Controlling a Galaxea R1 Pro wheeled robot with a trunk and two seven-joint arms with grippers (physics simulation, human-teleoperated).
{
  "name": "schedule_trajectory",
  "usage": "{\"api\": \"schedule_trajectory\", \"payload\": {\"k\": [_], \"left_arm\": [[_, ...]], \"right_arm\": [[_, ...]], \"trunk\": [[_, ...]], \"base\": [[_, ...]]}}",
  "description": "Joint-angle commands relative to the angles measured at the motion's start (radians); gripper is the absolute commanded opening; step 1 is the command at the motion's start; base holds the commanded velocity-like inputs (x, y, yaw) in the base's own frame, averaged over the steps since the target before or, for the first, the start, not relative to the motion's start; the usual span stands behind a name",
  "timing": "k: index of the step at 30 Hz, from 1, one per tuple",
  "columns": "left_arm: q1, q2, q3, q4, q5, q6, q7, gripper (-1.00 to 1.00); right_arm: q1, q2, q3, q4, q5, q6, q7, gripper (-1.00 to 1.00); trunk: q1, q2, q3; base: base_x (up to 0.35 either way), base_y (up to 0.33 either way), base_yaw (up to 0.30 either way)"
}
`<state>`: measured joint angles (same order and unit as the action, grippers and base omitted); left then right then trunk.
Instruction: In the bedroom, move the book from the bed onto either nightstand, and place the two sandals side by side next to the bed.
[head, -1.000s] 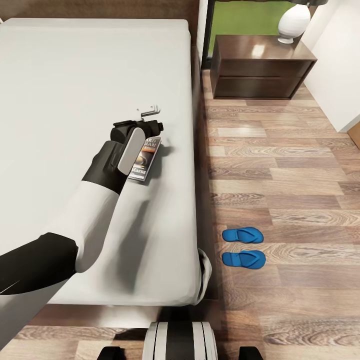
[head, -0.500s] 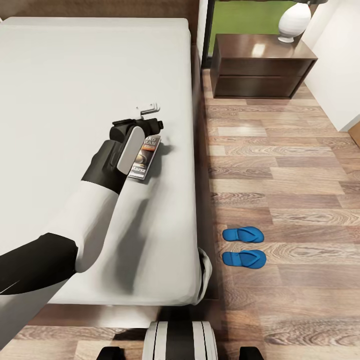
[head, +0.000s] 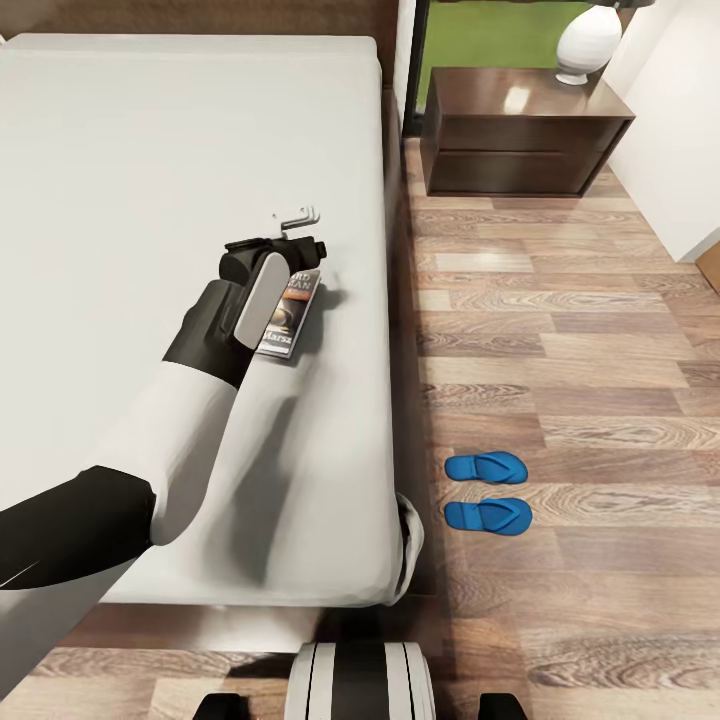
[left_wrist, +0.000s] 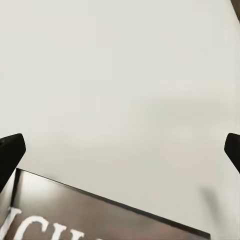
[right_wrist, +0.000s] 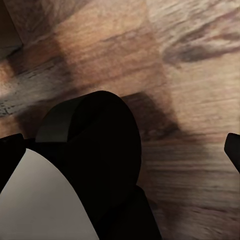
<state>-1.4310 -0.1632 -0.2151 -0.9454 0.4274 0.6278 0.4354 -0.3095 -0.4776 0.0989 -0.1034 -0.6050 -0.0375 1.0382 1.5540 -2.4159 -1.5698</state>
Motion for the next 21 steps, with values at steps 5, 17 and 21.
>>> {"api": "schedule_trajectory", "payload": {"k": [5, 17, 21], "left_arm": [[0.0, 0.001, -0.001, 0.02, 0.011, 0.003, 0.011, 1.0], [0.0, 0.001, -0.001, 0.019, 0.011, 0.003, 0.011, 1.0], [0.0, 0.001, -0.001, 0.019, 0.011, 0.004, 0.01, 1.0]], "right_arm": [[0.0, -0.001, 0.008, 0.001, -0.007, -0.004, 0.002, 1.0], [-0.001, -0.001, 0.008, 0.001, -0.007, -0.004, 0.002, 1.0], [0.0, -0.001, 0.008, 0.001, -0.007, -0.004, 0.002, 1.0]], "trunk": [[0.0, 0.0, -0.001], [0.0, 0.0, -0.001], [0.0, 0.0, -0.001]], "base": [[-0.002, 0.0, 0.0], [-0.085, 0.0, 0.0], [-0.058, 0.0, 0.0]]}}
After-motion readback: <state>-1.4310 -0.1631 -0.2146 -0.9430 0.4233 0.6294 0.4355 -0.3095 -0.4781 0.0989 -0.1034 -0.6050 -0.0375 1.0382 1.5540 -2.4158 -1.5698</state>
